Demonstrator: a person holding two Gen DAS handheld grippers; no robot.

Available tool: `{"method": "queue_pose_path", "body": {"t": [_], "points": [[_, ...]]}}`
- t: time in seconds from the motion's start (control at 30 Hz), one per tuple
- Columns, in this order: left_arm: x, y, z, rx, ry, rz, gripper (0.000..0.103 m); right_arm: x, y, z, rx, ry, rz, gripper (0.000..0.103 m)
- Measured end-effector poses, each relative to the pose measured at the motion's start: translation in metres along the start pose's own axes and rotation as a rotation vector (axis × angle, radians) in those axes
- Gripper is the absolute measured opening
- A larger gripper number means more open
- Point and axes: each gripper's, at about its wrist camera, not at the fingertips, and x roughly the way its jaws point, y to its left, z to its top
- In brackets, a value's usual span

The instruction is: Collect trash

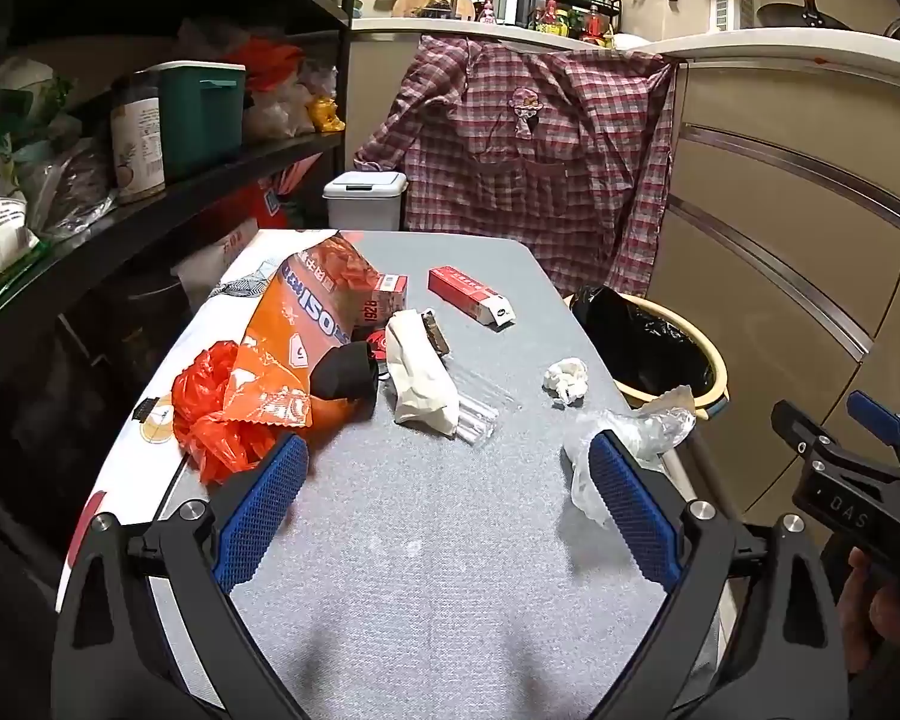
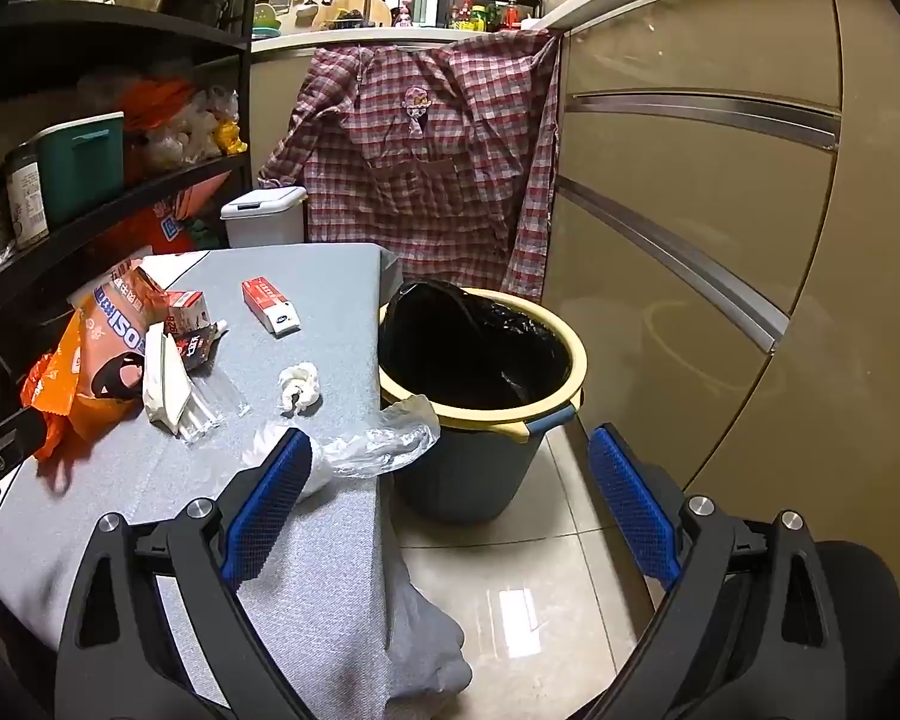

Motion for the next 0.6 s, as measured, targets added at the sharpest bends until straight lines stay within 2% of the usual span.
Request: {"method": "queue_pose_path", "body": {"t": [0.6], "points": [[0.0001,0.0000,0.0003,0.000,0.001,0.000,0.091,-0.0031,-0.0012,-0.0004,0.003,-0.005,-0.001,0.092]]}}
